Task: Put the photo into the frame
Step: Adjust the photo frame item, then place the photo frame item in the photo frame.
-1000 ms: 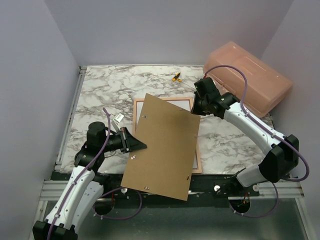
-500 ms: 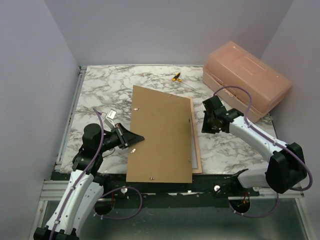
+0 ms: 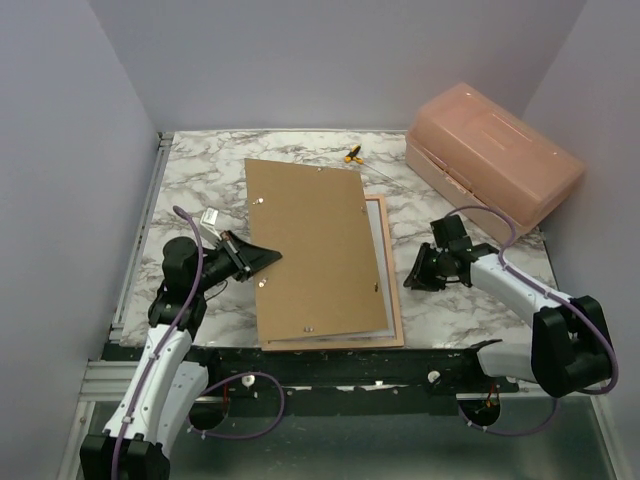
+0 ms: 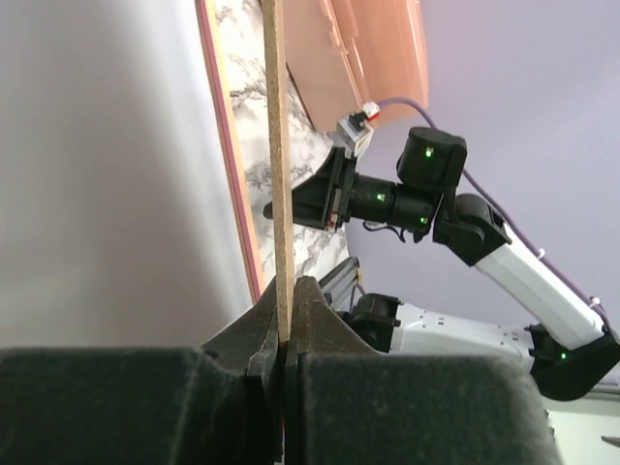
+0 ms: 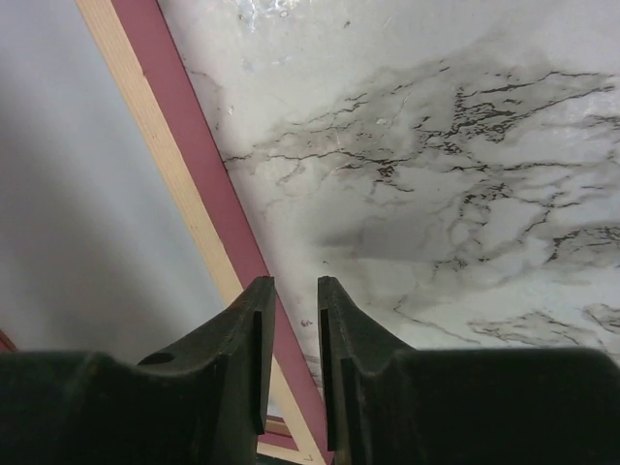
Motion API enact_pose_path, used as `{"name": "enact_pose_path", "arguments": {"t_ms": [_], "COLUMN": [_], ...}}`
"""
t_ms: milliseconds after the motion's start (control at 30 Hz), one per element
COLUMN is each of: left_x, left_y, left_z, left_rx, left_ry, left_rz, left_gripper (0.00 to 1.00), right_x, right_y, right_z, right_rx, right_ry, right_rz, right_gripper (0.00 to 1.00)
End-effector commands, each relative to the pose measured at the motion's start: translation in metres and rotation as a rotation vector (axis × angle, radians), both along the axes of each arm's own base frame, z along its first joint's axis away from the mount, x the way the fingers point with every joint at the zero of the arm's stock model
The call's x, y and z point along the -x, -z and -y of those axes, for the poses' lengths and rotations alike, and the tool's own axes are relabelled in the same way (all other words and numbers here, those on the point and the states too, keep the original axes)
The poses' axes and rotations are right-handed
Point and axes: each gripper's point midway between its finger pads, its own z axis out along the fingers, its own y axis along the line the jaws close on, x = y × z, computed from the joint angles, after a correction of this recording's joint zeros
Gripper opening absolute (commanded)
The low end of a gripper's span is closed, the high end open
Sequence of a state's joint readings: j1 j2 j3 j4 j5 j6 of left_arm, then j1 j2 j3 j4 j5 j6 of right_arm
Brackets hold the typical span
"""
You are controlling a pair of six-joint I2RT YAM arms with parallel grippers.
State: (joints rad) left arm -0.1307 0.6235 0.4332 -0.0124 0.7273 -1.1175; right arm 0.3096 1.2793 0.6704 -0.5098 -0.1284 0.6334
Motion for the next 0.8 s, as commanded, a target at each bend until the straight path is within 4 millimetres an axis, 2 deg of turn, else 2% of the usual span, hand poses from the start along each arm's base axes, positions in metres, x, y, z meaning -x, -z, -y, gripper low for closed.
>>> {"name": "enact_pose_path", "arguments": {"t_ms": [0,133,300,533,767], "left_x": [-0.01,-0.016,-0.024,-0.031,-0.037], "left_y": [-0.018,-0.004,0.015,0.032,0.039], "left_z": [-0.001,0.0,0.001,0.003,0.005], "left_rx": [0.033,0.008,-0.026,-0.038,-0.03], "left_ry": [0.017,0.04,0.06,0.08,0.09], "left_rz": [0.072,0.022,-0.029,-0.055,-0.065], "left_gripper": [0.0,0.0,0.0,0.0,0.0], "right_x": [-0.002,-0.001,0.0,0.003,0.006], "right_y": [-0.002,0.001,0.001,0.007,0.017], "right_z": [-0.018,-0.023,-0.024,-0.029,-0.033], "right_rx": [-0.146,-0.189,-0.205,-0.244,-0.267], "right_ry": [-0.021,-0.02,-0.017,-0.021,-0.02], "right_rz": [0.021,0.01,0.009,-0.006,-0.034], "right_gripper": [0.32,0.39,0.4,0.4,0.4]}}
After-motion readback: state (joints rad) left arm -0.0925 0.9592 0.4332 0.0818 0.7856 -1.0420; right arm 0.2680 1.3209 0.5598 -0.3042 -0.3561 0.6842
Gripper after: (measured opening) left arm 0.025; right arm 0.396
